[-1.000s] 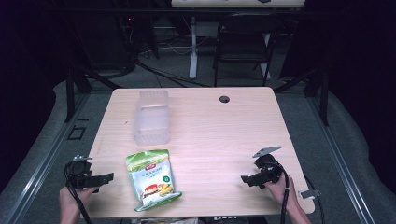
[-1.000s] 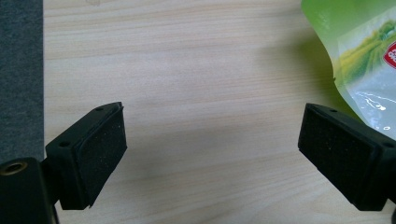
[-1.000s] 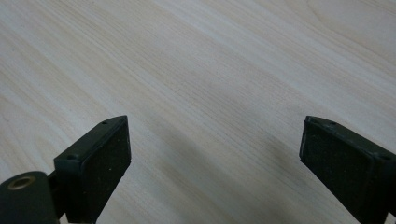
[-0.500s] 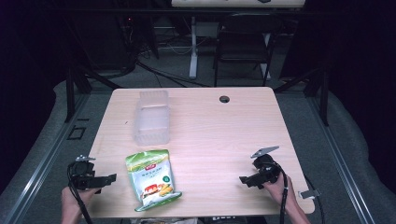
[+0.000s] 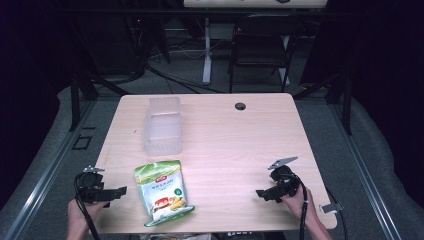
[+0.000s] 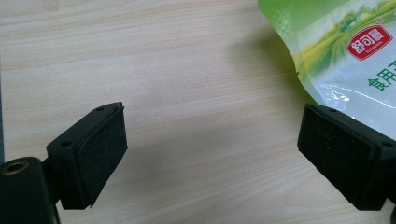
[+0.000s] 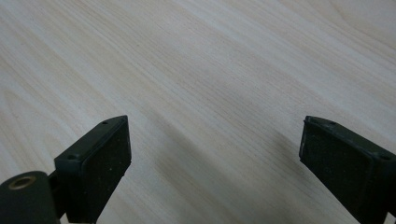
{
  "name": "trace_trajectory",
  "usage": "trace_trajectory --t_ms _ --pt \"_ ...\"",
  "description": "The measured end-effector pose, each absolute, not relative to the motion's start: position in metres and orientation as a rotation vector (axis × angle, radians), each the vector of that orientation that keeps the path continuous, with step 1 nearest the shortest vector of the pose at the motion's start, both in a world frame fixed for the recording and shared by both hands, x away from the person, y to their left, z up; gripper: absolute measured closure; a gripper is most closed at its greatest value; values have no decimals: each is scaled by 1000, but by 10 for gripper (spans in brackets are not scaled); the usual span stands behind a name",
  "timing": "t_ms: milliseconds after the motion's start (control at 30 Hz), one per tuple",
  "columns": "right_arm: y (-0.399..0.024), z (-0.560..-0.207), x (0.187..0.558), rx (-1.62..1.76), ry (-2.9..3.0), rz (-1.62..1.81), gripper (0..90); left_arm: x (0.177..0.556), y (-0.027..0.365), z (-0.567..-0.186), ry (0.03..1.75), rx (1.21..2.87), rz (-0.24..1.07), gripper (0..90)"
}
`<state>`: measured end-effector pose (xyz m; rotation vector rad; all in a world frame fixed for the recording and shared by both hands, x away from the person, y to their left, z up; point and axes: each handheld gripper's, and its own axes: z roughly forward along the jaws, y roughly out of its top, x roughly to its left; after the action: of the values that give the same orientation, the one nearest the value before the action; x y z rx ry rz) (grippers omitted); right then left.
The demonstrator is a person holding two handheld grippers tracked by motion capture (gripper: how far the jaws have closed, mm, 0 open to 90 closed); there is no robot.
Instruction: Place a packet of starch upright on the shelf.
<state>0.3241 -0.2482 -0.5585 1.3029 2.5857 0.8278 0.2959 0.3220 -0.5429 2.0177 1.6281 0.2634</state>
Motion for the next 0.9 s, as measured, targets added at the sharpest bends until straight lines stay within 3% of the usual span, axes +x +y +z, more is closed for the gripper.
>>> trace_trajectory --t_ms 900 --pt "-249 -559 325 1302 2590 822 85 319 293 -541 1485 1985 91 126"
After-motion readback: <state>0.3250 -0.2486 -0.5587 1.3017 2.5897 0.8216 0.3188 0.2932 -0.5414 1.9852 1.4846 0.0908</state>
